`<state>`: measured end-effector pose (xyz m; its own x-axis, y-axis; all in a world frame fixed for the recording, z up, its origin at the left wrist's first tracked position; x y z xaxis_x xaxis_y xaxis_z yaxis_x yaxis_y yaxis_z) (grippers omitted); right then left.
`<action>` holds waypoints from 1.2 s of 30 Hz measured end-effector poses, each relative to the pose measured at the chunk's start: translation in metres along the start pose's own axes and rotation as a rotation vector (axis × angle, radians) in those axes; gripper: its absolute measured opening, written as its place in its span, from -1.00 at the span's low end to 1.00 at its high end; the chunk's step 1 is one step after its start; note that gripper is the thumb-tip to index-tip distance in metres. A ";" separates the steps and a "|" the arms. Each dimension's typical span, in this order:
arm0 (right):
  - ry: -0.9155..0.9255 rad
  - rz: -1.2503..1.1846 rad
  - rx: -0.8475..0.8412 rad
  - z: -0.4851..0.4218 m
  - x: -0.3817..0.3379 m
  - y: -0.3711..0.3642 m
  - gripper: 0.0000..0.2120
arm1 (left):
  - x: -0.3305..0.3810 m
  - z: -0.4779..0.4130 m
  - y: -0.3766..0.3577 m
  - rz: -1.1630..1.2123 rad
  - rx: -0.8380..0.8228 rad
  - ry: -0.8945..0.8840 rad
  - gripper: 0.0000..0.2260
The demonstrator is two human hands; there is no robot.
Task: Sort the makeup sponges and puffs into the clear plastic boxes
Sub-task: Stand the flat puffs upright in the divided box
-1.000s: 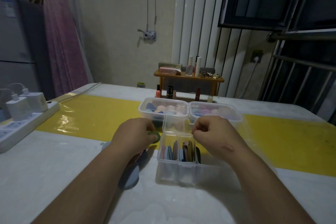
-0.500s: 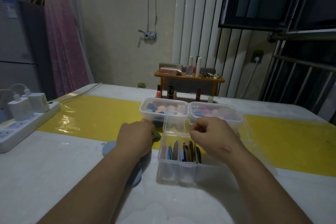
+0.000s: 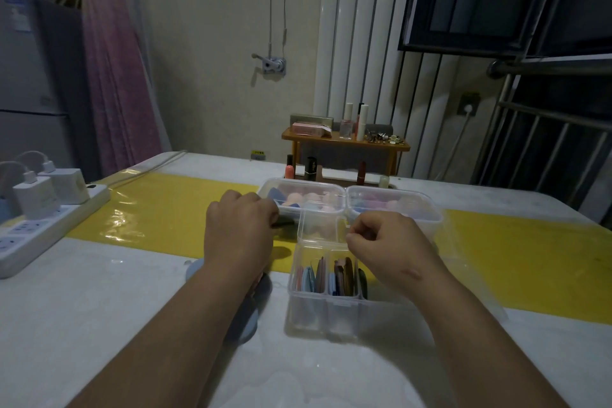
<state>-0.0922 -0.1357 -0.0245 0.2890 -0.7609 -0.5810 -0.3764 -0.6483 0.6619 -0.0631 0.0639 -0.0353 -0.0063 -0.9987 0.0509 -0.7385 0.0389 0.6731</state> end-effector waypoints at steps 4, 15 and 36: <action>0.001 0.004 0.014 0.000 0.001 -0.001 -0.86 | -0.002 0.000 0.007 0.145 0.078 0.153 -0.87; 0.006 -0.008 0.055 -0.001 0.001 -0.001 -0.85 | 0.000 0.006 -0.003 0.831 0.075 0.541 -0.85; 0.065 -0.299 0.051 -0.002 0.001 -0.009 -0.75 | 0.016 0.008 0.000 1.207 -0.029 0.484 -0.84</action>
<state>-0.0866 -0.1310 -0.0297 0.4483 -0.5378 -0.7140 -0.3094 -0.8428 0.4405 -0.0687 0.0474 -0.0399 -0.4054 -0.2195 0.8874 -0.4224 0.9059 0.0310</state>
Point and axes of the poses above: each hand's wrist, its own z-axis away from the middle knuckle, its own y-axis out of the back of the hand, x = y × z, the point moved 2 cm from there along -z, towards the middle knuckle, and after that the axes turned 15 degrees about x, right-handed, at the moved point
